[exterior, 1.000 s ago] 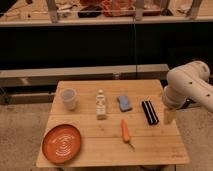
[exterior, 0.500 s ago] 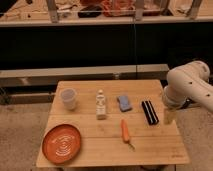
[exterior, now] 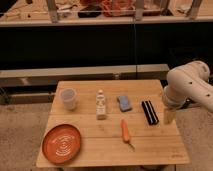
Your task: Place the white sponge in the ceramic bowl
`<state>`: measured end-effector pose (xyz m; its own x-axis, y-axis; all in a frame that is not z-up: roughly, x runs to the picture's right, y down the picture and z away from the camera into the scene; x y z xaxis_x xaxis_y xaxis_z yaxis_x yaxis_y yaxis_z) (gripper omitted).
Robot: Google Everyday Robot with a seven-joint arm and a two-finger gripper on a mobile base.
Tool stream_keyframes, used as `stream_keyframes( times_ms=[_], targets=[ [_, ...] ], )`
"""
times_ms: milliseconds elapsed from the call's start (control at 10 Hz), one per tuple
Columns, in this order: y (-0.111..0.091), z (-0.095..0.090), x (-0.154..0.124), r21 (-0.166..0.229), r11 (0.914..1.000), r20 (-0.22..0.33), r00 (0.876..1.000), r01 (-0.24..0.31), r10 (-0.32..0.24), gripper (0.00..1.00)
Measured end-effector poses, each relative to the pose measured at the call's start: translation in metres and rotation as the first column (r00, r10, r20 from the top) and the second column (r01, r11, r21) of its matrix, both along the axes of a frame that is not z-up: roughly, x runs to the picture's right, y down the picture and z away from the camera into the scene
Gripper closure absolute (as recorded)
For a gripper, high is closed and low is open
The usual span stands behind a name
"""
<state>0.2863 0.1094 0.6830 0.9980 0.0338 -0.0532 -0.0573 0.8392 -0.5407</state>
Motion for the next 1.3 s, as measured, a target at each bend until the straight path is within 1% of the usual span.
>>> stream_keyframes(
  times_ms=[100, 200, 300, 400, 500, 600, 800, 1000, 1300],
  targets=[
    [0.0, 0.0, 0.0, 0.0, 1.0, 0.0, 1.0, 0.0, 0.0, 0.2],
    [-0.003, 0.001, -0.003, 0.013, 0.9999, 0.009, 1.0, 0.008, -0.008, 0.2],
    [-0.009, 0.002, -0.008, 0.031, 0.9993, 0.021, 1.0, 0.023, -0.023, 0.2],
    [-0.019, 0.005, -0.021, 0.057, 0.9976, 0.045, 0.998, 0.04, -0.043, 0.2],
    [-0.027, 0.008, -0.034, 0.074, 0.9957, 0.063, 0.996, 0.056, -0.06, 0.2],
    [-0.029, 0.008, -0.036, 0.086, 0.9943, 0.069, 0.995, 0.064, -0.07, 0.2],
    [-0.037, 0.008, -0.04, 0.118, 0.9883, 0.089, 0.99, 0.097, -0.108, 0.2],
    [-0.044, 0.012, -0.053, 0.14, 0.9838, 0.115, 0.985, 0.111, -0.128, 0.2],
    [-0.053, 0.017, -0.058, 0.176, 0.9736, 0.148, 0.974, 0.145, -0.172, 0.2]
  ],
)
